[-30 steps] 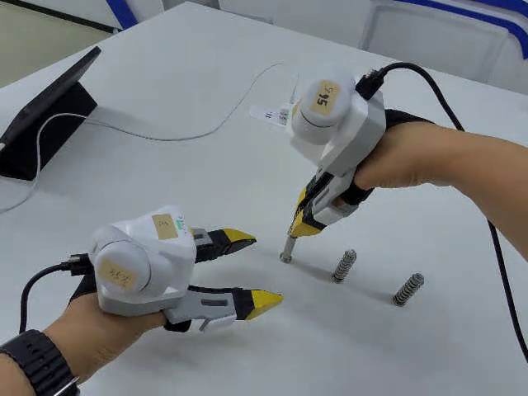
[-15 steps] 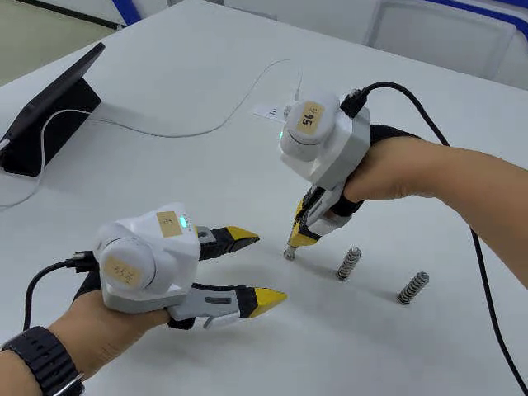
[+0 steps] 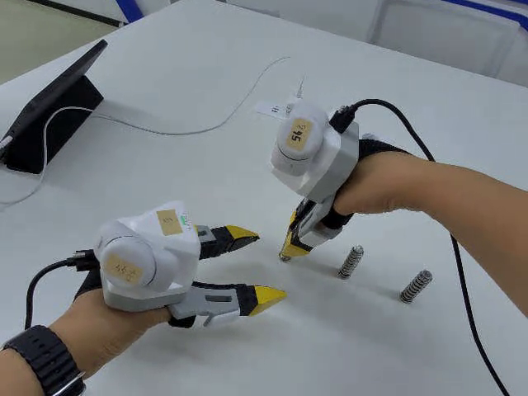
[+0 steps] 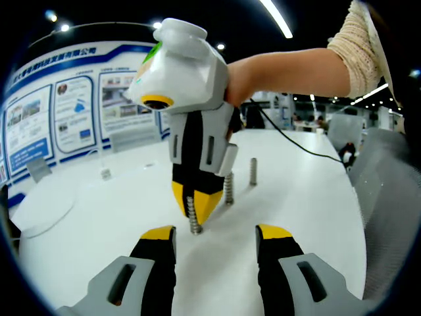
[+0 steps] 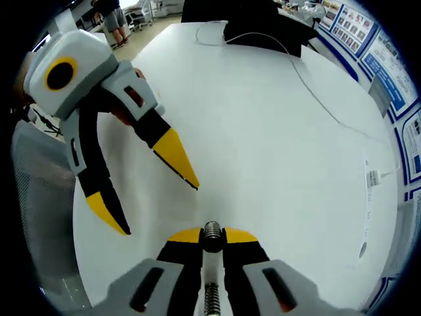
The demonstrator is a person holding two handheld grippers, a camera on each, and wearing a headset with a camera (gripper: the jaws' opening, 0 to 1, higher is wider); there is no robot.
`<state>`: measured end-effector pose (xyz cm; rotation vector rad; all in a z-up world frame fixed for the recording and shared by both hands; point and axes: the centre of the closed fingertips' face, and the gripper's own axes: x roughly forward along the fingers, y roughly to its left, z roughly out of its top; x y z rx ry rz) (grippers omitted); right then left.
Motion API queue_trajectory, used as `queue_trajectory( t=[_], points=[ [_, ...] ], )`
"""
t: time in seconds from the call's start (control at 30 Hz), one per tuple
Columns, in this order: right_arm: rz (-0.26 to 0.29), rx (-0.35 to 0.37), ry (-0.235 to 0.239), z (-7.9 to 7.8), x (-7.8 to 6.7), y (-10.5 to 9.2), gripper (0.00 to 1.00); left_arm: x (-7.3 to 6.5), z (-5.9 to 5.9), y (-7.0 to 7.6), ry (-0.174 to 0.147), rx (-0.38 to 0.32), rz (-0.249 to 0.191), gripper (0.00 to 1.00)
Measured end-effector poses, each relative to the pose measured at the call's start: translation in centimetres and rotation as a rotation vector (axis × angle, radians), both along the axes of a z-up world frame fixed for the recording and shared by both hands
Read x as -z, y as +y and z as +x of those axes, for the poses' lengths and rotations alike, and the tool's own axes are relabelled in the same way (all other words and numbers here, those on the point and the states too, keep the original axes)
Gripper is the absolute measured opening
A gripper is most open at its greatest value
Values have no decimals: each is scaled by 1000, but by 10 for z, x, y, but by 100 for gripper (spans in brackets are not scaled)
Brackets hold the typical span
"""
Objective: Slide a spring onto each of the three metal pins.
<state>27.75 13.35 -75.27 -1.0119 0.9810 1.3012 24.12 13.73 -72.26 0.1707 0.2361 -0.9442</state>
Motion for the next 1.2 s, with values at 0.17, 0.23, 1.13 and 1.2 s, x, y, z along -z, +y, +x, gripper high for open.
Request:
queue_trajectory(
  t=[0.17, 0.23, 1.13, 1.2],
  points=[
    [-3, -3, 5, -2, 1, 2, 13, 0, 1, 1, 0, -3, -1, 49],
    [-4, -2, 7, -2, 2, 3, 13, 0, 1, 2, 1, -5, -3, 49],
    [16, 9, 4, -1, 3, -5, 20, -1, 3, 1, -2, -10, -7, 50],
    [29, 20, 5, -1, -1, -7, 20, -1, 3, 1, 0, -11, -8, 50]
  ],
)
